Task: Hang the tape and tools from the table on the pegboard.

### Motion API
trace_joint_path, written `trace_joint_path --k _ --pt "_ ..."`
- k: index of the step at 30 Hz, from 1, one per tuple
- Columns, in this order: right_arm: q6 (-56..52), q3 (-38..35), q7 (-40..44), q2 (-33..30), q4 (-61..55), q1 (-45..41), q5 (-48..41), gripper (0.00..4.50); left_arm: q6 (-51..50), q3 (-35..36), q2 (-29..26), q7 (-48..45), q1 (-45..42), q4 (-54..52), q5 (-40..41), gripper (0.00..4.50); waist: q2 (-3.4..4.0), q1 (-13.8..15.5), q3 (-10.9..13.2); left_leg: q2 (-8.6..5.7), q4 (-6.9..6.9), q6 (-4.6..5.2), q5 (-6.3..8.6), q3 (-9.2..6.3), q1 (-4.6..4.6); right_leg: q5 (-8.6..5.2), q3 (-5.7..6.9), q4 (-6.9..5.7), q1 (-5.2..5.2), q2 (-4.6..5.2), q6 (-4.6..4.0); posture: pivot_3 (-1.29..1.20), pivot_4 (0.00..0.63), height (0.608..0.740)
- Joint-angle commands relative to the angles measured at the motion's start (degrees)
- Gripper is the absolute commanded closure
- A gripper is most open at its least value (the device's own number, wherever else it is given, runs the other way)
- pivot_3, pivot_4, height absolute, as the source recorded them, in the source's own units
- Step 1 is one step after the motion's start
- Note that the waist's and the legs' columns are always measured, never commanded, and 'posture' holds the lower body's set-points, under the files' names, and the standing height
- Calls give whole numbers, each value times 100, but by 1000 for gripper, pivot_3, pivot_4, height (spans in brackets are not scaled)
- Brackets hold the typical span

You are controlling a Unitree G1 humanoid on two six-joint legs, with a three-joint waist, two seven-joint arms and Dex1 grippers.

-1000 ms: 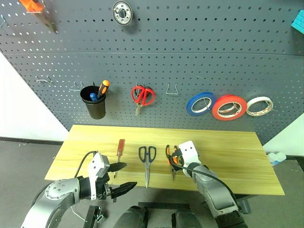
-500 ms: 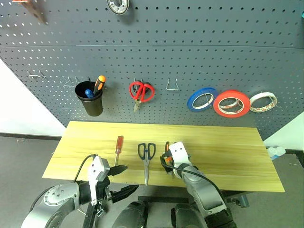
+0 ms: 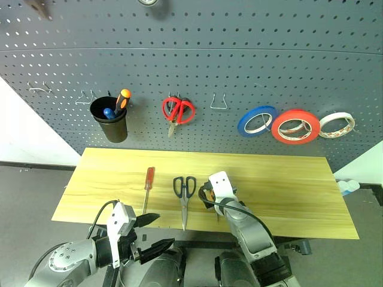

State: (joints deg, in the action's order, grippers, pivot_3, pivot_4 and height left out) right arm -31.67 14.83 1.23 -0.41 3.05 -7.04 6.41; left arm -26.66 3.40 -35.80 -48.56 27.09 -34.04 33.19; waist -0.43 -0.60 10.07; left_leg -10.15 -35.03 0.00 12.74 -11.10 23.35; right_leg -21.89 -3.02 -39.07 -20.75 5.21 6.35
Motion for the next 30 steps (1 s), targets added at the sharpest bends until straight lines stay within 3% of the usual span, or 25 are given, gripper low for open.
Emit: trace_joint_path --k 1,14,30 --pt "111 -57 -313 163 26 -30 150 34 -9 177 -79 16 128 -244 124 0 -1 -1 13 0 1 0 0 0 2 0 0 0 -2 0 0 46 219 718" --pt "-106 -105 -686 354 172 -12 313 34 -18 818 -106 201 272 -306 284 0 -19 -3 110 0 5 -1 0 2 7 0 0 0 -12 1 0 65 230 718" --pt "-473 -268 -1104 530 427 -186 421 34 -13 953 -103 254 490 -427 308 0 -20 7 187 0 8 -1 0 3 13 0 0 0 -20 2 -1 80 245 718"
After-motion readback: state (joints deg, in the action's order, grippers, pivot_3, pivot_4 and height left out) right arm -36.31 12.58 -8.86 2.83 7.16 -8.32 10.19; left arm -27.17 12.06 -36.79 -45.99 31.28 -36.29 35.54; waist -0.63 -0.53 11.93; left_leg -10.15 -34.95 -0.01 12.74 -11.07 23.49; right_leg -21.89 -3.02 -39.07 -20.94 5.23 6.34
